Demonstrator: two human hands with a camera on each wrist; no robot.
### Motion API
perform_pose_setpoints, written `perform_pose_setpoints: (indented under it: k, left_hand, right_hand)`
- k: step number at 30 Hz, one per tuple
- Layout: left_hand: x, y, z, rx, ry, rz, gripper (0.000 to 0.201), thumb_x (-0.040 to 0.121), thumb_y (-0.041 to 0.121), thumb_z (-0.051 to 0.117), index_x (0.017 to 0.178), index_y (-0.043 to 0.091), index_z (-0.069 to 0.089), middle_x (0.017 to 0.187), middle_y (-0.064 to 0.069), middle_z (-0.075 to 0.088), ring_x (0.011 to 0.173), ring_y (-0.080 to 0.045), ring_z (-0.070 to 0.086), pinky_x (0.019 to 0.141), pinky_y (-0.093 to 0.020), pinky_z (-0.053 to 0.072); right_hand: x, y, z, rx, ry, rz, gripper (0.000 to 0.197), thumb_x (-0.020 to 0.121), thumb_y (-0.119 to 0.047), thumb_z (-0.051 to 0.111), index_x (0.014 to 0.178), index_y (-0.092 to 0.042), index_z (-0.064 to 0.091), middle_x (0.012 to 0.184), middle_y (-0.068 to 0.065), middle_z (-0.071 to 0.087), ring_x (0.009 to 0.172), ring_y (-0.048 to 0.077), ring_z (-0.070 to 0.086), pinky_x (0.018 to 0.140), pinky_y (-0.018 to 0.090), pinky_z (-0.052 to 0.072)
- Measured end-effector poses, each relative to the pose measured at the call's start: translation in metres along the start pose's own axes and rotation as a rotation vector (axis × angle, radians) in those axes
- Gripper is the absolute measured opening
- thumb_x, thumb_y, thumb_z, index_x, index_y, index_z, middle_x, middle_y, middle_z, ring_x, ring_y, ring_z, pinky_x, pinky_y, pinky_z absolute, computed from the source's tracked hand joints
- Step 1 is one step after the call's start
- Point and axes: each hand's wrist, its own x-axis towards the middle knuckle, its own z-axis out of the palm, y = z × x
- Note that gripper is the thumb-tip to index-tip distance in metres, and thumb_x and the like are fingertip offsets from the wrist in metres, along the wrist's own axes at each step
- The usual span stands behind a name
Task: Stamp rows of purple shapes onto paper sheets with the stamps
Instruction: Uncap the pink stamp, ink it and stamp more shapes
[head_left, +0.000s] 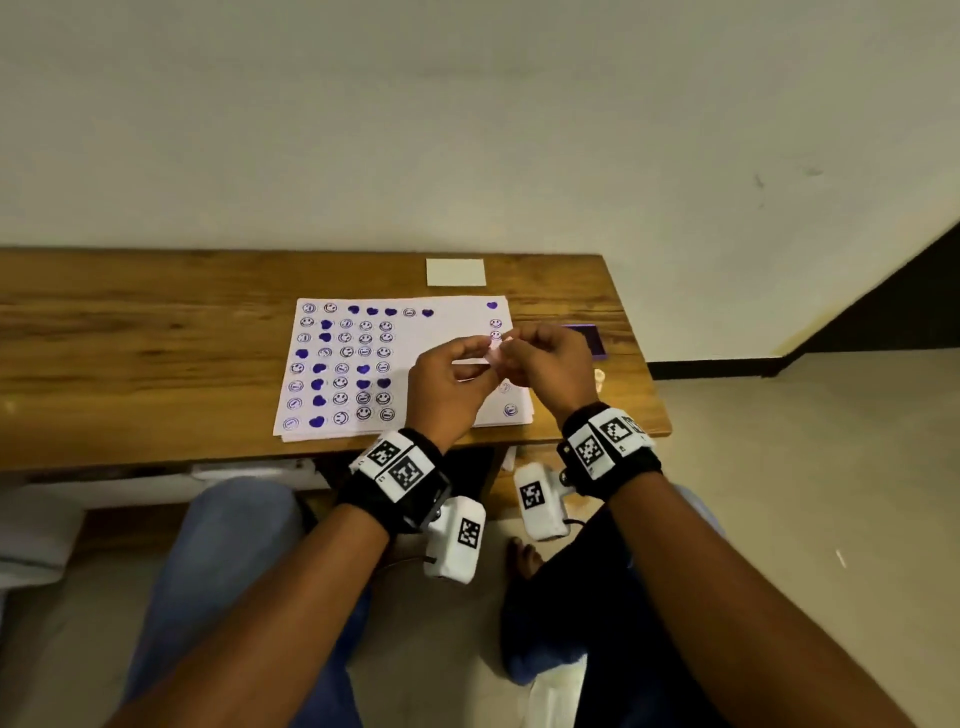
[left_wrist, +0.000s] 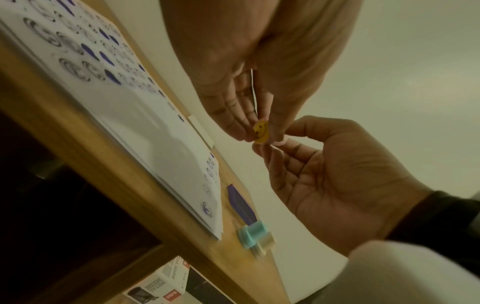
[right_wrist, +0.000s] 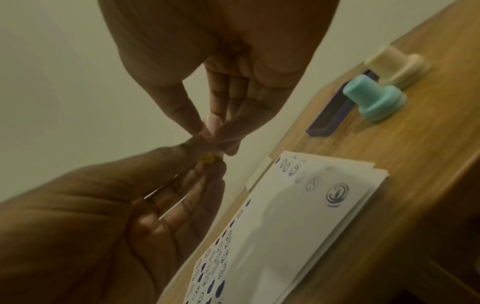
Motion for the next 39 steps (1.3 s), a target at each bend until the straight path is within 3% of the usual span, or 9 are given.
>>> perform_pose_setpoints:
  k: [6, 10, 16, 21, 23, 26, 31, 35, 39]
  left_hand:
    - [0.013, -0.003, -0.003, 0.037, 0.002, 0.096, 0.036, 0.079, 0.014, 0.077, 0.114, 0.011, 0.069, 0.095, 0.009, 0.068, 0.079, 0.004, 0.064, 0.071, -0.005, 0.050]
    - [0.025, -0.001, -0.007, 0.057, 0.032, 0.151, 0.038, 0.081, 0.013, 0.075, 0.118, 0.012, 0.068, 0.106, 0.001, 0.072, 0.089, -0.006, 0.067, 0.081, -0.016, 0.054]
    - [0.026, -0.015, -0.005, 0.046, 0.026, 0.184, 0.038, 0.083, 0.009, 0.073, 0.120, 0.009, 0.066, 0.107, -0.004, 0.072, 0.096, -0.013, 0.070, 0.087, -0.032, 0.057]
    - [0.029, -0.014, 0.001, 0.014, 0.008, 0.132, 0.037, 0.085, 0.007, 0.070, 0.122, 0.007, 0.065, 0.107, 0.002, 0.071, 0.094, 0.001, 0.068, 0.085, -0.018, 0.053]
    - [0.031, -0.017, -0.004, -0.035, 0.035, 0.094, 0.037, 0.085, 0.008, 0.070, 0.121, 0.006, 0.065, 0.103, 0.005, 0.070, 0.090, 0.006, 0.067, 0.081, -0.012, 0.052]
    - [0.036, -0.020, -0.003, -0.063, 0.043, 0.077, 0.037, 0.083, 0.008, 0.072, 0.119, 0.007, 0.066, 0.101, 0.002, 0.072, 0.089, 0.000, 0.069, 0.080, -0.013, 0.052]
    - [0.034, -0.027, 0.001, 0.015, 0.014, 0.083, 0.039, 0.082, 0.008, 0.073, 0.121, 0.012, 0.066, 0.107, 0.002, 0.072, 0.092, 0.002, 0.068, 0.080, -0.011, 0.052]
    - [0.031, -0.026, 0.003, 0.079, 0.020, 0.064, 0.038, 0.083, 0.015, 0.073, 0.121, 0.017, 0.067, 0.108, 0.007, 0.071, 0.096, 0.002, 0.067, 0.081, -0.014, 0.054]
    - [0.042, -0.014, 0.014, 0.127, 0.005, 0.092, 0.037, 0.082, 0.009, 0.073, 0.119, 0.013, 0.067, 0.105, 0.007, 0.070, 0.087, 0.004, 0.068, 0.080, -0.015, 0.055]
  right_hand:
    - [0.007, -0.006, 0.004, 0.071, -0.015, -0.003, 0.014, 0.089, -0.013, 0.072, 0.098, -0.003, 0.077, 0.085, 0.010, 0.078, 0.073, 0.014, 0.073, 0.068, 0.027, 0.058]
    - [0.015, -0.011, 0.002, 0.119, -0.056, -0.028, 0.021, 0.090, -0.018, 0.075, 0.106, -0.005, 0.077, 0.095, 0.012, 0.079, 0.089, 0.025, 0.076, 0.080, 0.034, 0.061]
    - [0.021, 0.004, 0.000, 0.261, -0.121, 0.005, 0.020, 0.090, -0.011, 0.074, 0.107, 0.000, 0.075, 0.101, 0.020, 0.077, 0.084, 0.023, 0.070, 0.076, 0.030, 0.057]
    - [0.033, 0.010, -0.010, 0.336, -0.149, 0.028, 0.008, 0.091, -0.009, 0.071, 0.093, -0.008, 0.078, 0.092, 0.013, 0.077, 0.081, 0.019, 0.068, 0.071, 0.025, 0.055]
    - [0.037, 0.005, -0.018, 0.481, -0.087, 0.056, 0.008, 0.092, -0.005, 0.067, 0.088, -0.006, 0.074, 0.083, 0.007, 0.076, 0.073, 0.013, 0.069, 0.067, 0.022, 0.055]
    - [0.047, 0.002, -0.040, 0.774, -0.027, 0.134, 0.005, 0.086, -0.007, 0.070, 0.087, -0.002, 0.069, 0.070, 0.005, 0.066, 0.058, 0.006, 0.063, 0.056, 0.015, 0.053]
    - [0.045, 0.004, -0.051, 1.210, -0.033, 0.310, 0.011, 0.086, -0.008, 0.067, 0.079, -0.003, 0.075, 0.083, 0.014, 0.072, 0.060, 0.014, 0.067, 0.056, 0.016, 0.058]
    - [0.044, 0.005, -0.055, 1.418, -0.094, 0.378, 0.014, 0.087, -0.008, 0.066, 0.095, 0.002, 0.070, 0.089, 0.019, 0.071, 0.063, 0.019, 0.069, 0.059, 0.018, 0.059]
    - [0.043, 0.005, -0.064, 1.541, -0.083, 0.382, 0.014, 0.082, -0.004, 0.069, 0.093, 0.005, 0.072, 0.090, 0.021, 0.070, 0.066, 0.022, 0.069, 0.060, 0.020, 0.059]
